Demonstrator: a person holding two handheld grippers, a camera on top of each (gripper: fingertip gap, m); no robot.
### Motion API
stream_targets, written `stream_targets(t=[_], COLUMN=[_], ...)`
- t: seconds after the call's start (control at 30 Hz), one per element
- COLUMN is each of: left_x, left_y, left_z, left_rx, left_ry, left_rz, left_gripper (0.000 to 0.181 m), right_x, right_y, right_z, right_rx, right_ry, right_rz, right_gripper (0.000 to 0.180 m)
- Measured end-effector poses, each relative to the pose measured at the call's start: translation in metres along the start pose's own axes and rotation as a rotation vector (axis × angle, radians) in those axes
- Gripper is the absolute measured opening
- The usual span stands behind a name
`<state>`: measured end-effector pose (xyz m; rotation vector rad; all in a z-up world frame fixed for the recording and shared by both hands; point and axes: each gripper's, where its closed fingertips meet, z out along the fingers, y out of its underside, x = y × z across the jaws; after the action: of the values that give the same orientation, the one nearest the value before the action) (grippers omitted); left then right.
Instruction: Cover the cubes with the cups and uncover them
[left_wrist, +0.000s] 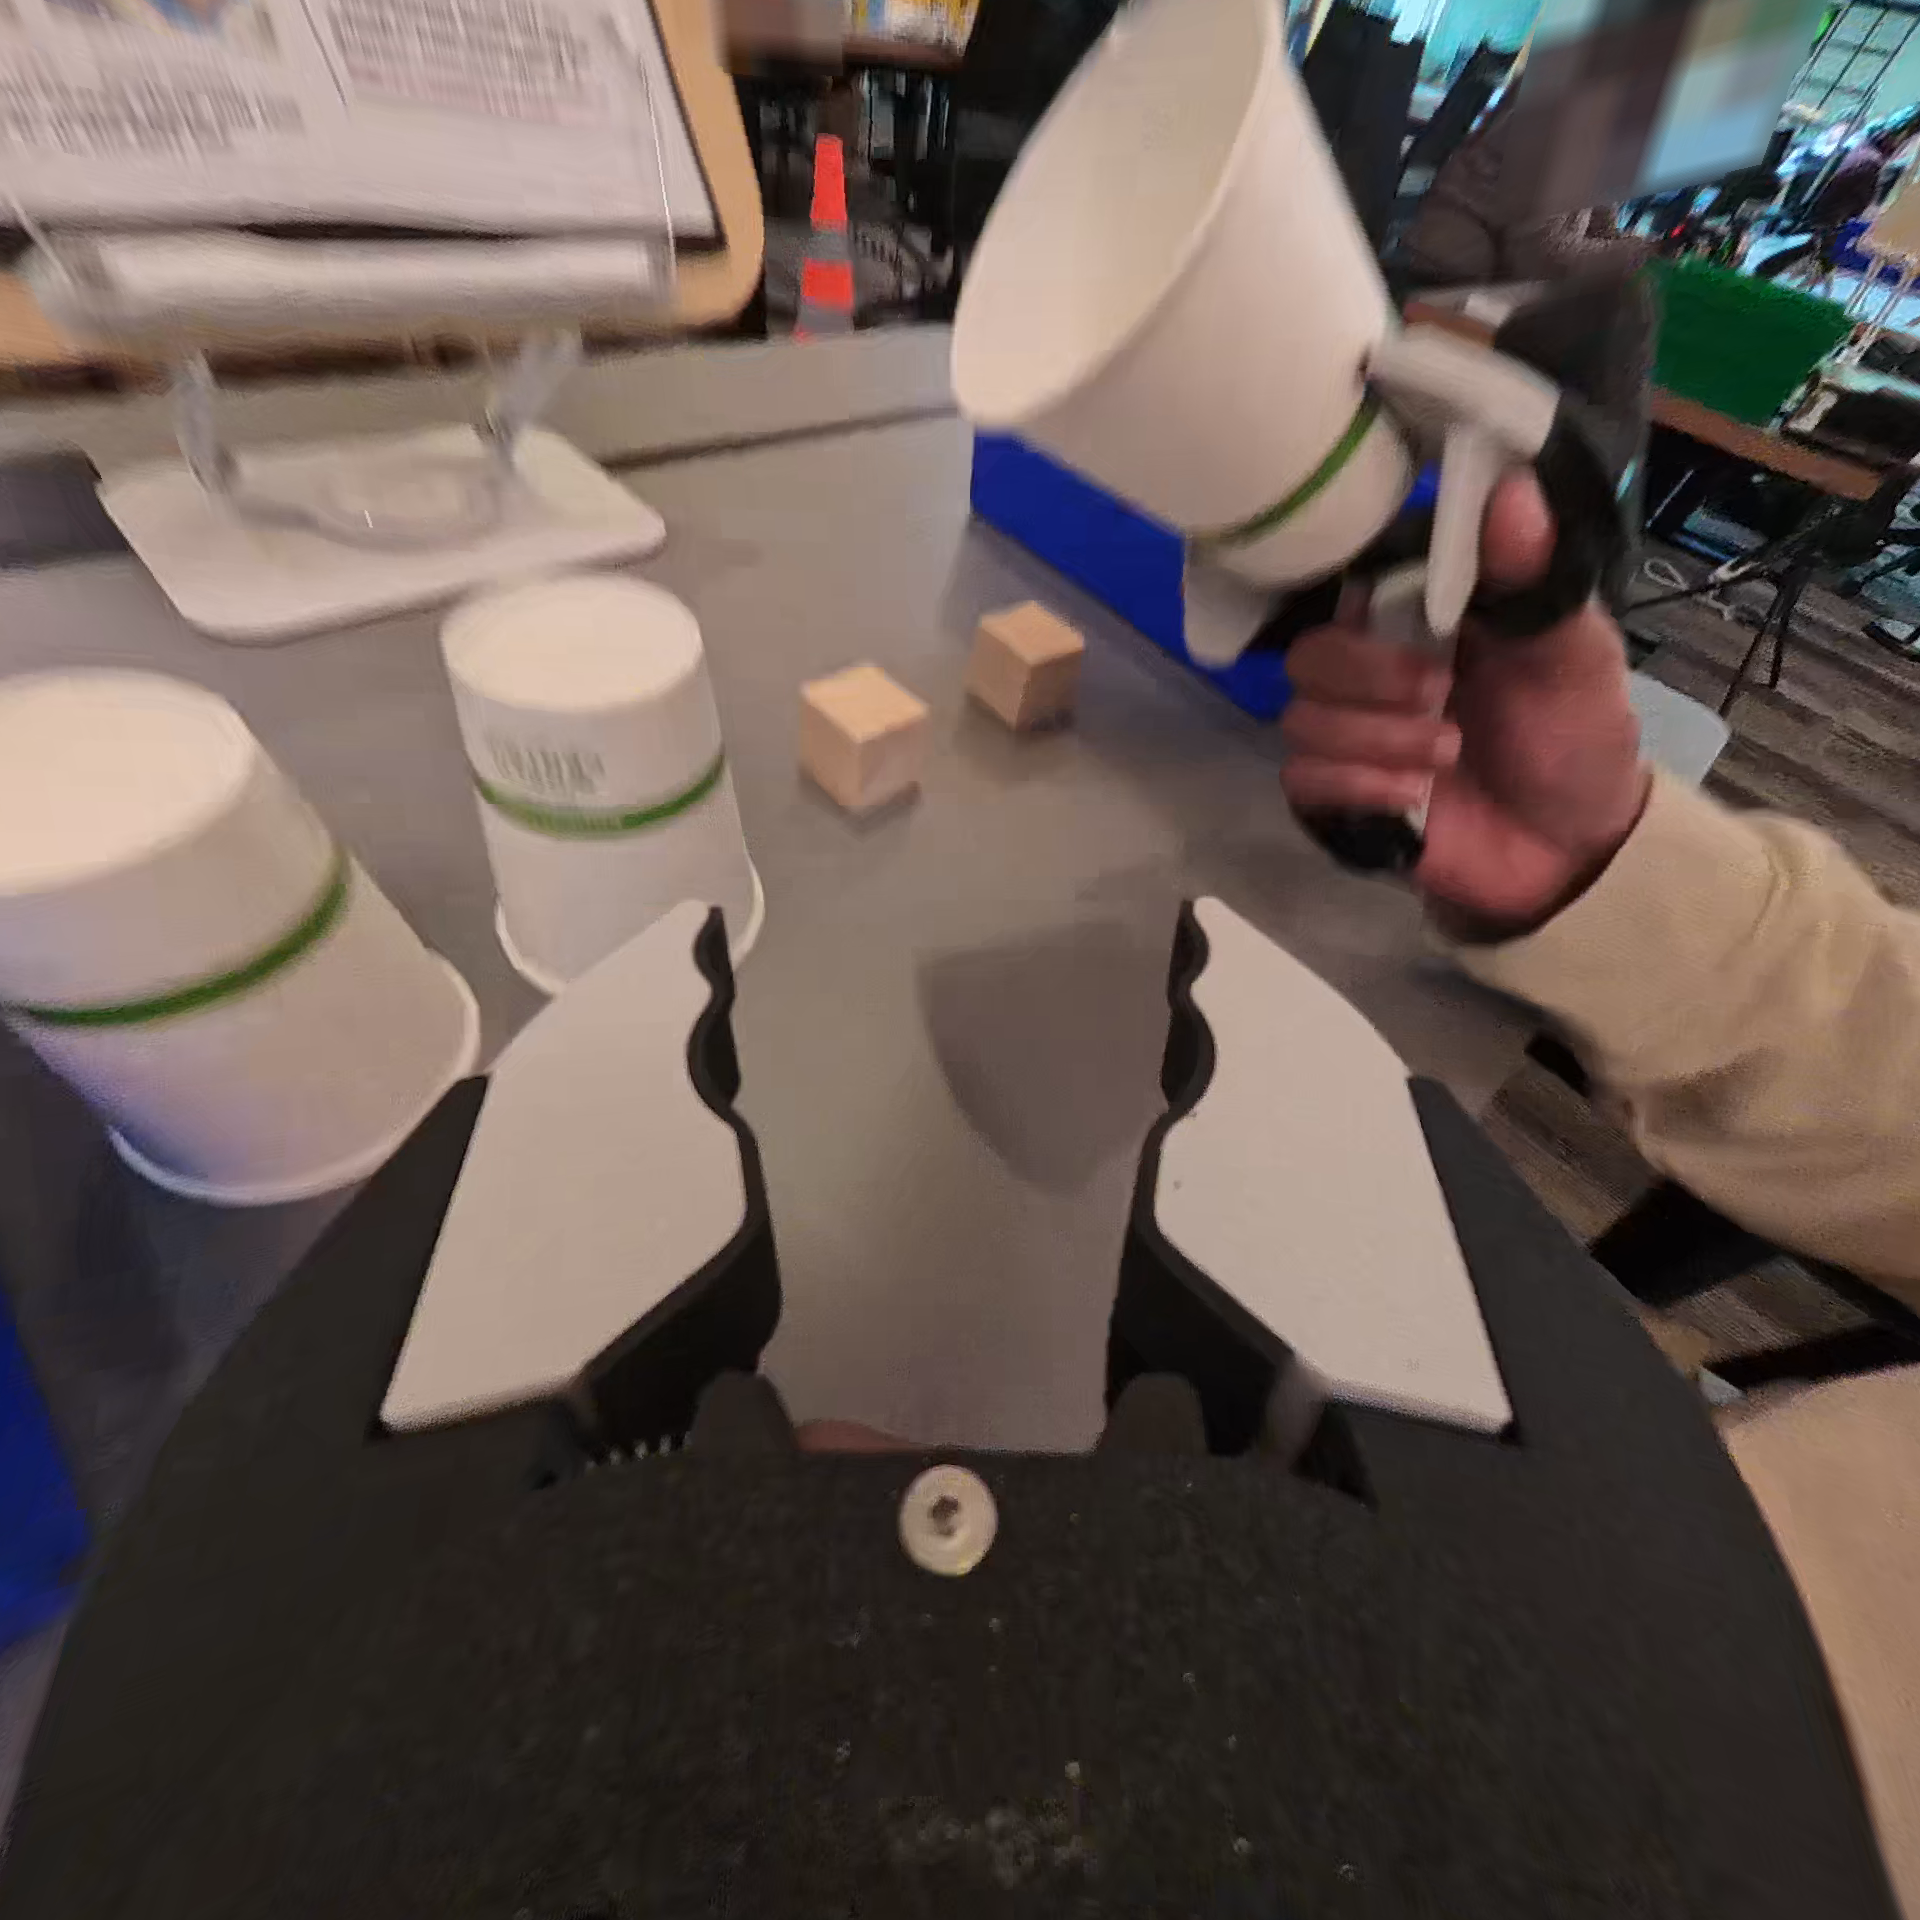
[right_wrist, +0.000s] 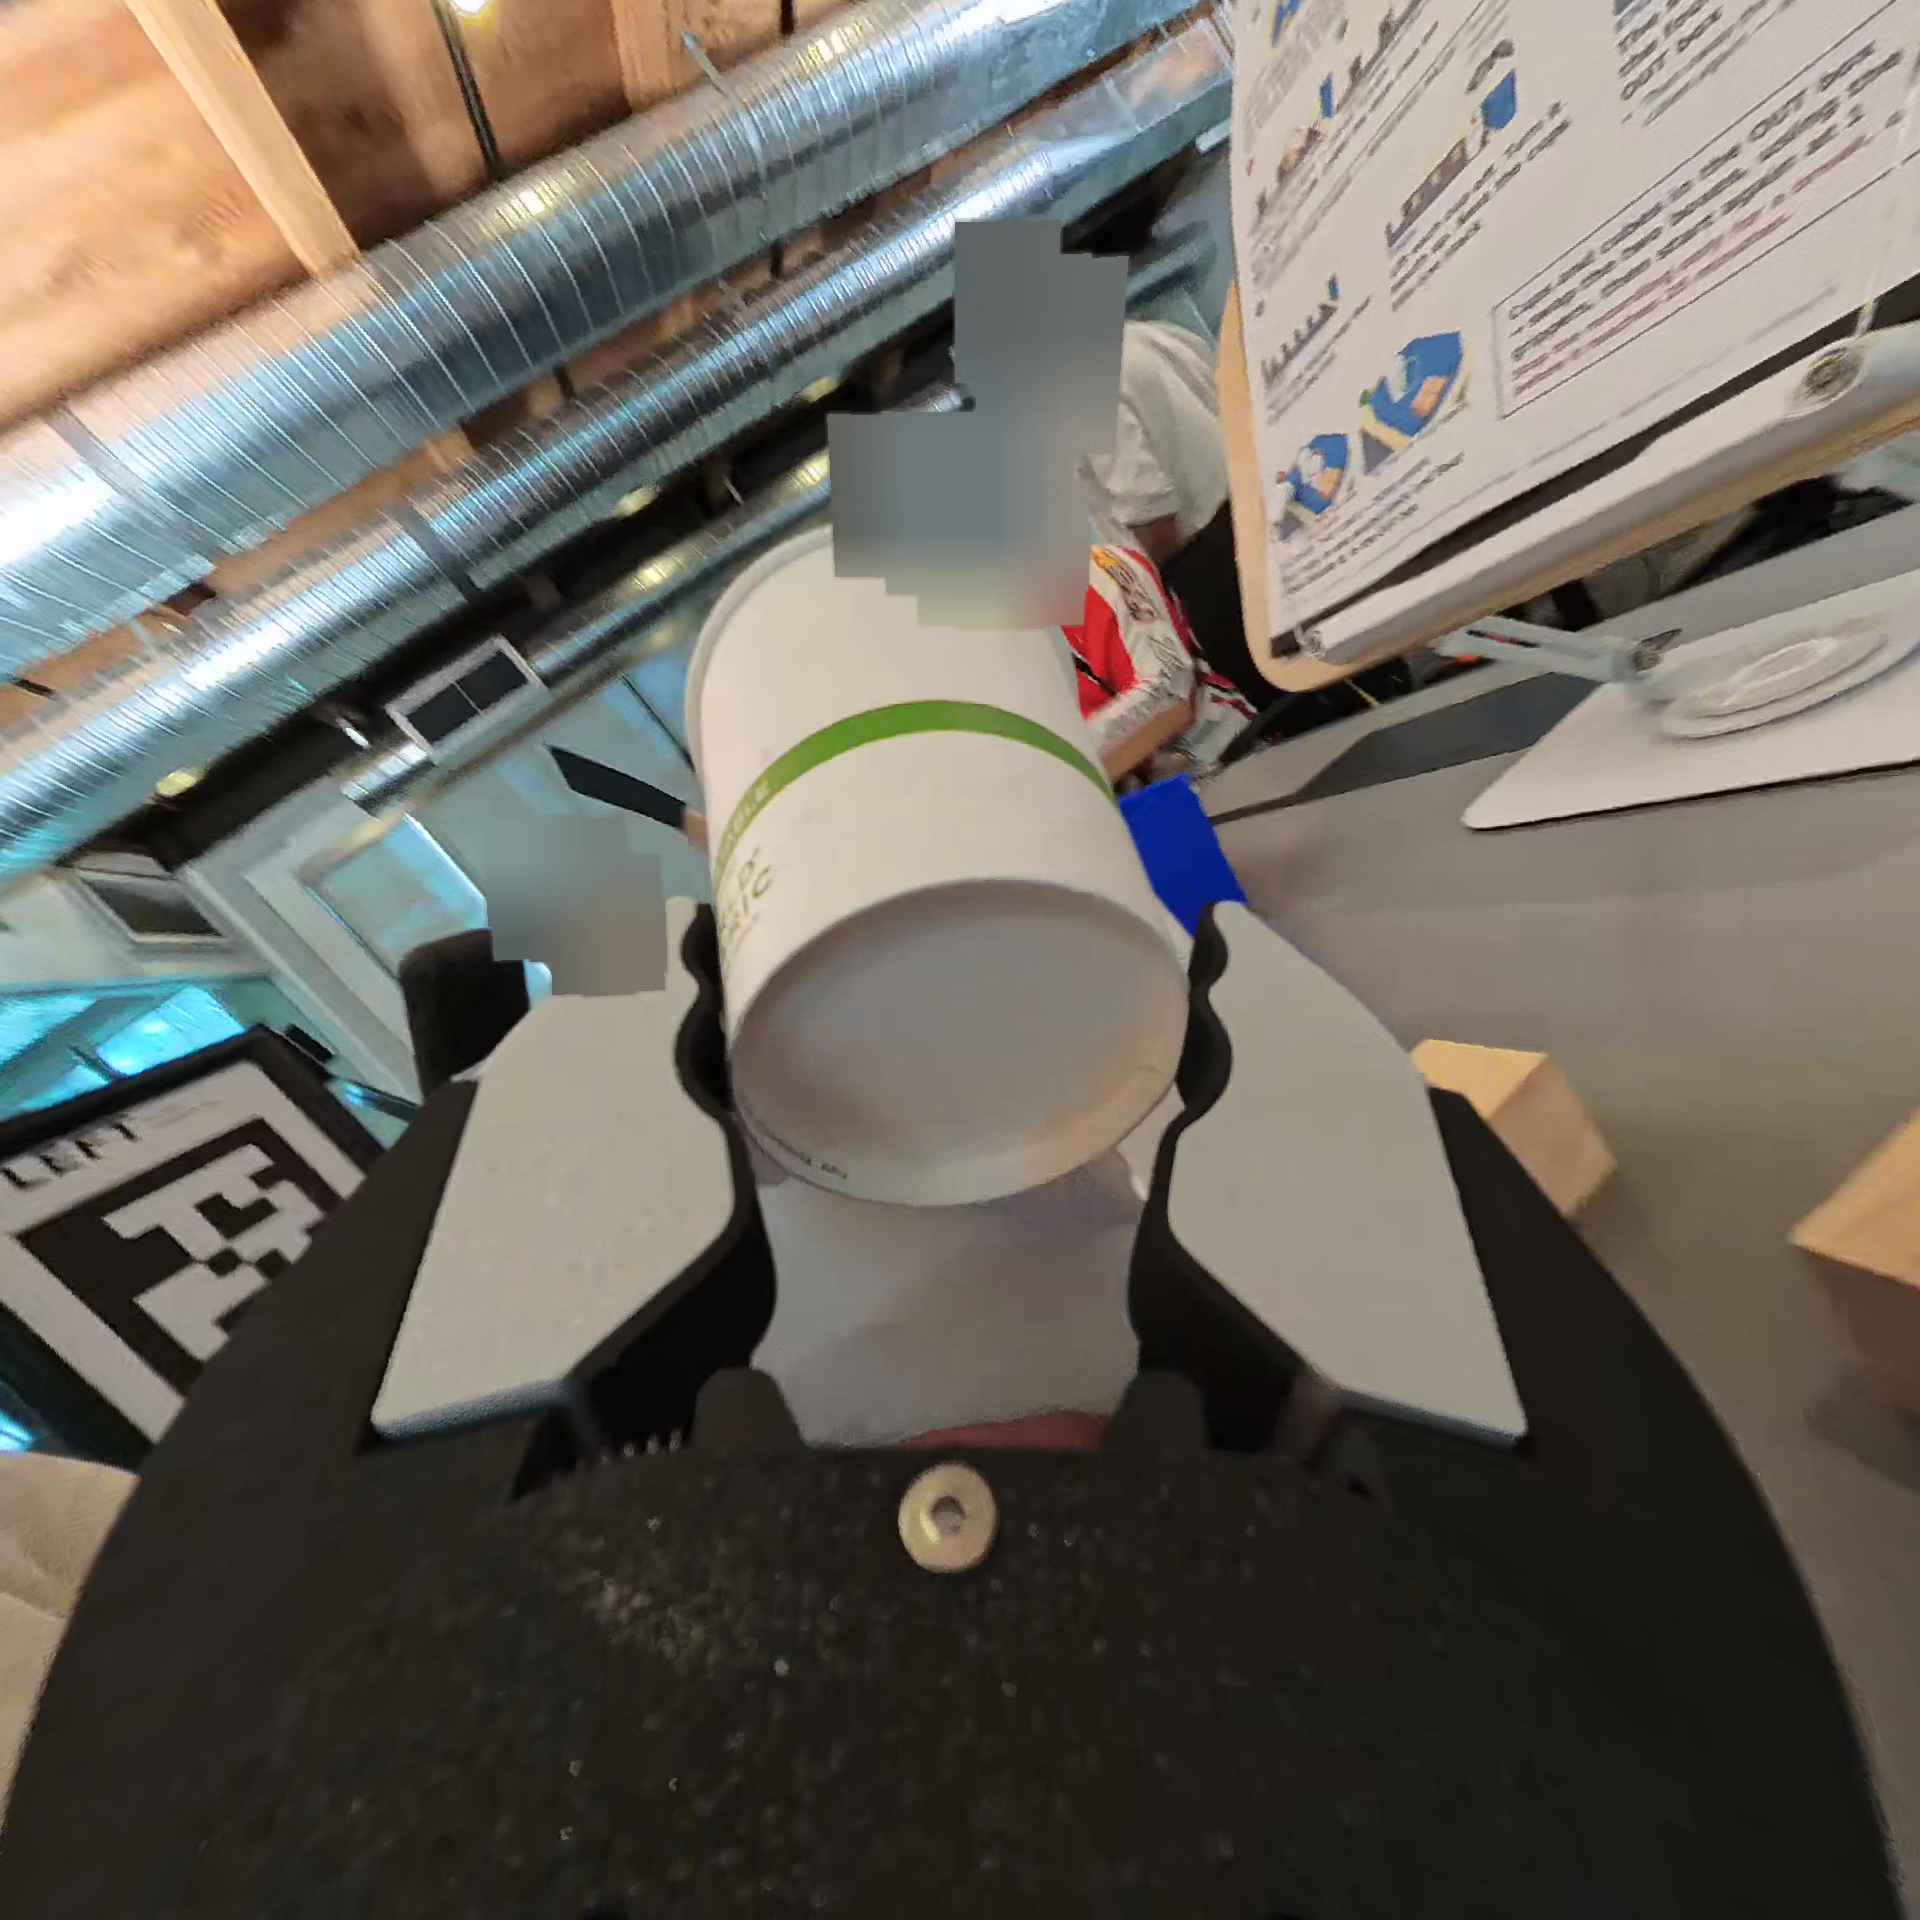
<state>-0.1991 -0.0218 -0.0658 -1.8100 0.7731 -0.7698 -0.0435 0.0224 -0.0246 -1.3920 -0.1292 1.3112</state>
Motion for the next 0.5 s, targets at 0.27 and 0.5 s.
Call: stream_targets(t=[0.27,0.5], left_x=[-0.016,-0.013], left_y=[0.034,0.036], left_z=[-0.005,-0.008], left_rx=[-0.055,-0.079], left_ry=[-0.038,-0.057], left_rz=[-0.016,0.041], left_gripper=[0.073,0.071], right_x=[0.049,0.081], right_y=[-0.032,0.005], right_z=[0.014,0.04], right_rx=[-0.978,-1.728], right_ry=[0.392,0.323], right_rz=[-0.759,-1.046], right_gripper=[0.086,0.086])
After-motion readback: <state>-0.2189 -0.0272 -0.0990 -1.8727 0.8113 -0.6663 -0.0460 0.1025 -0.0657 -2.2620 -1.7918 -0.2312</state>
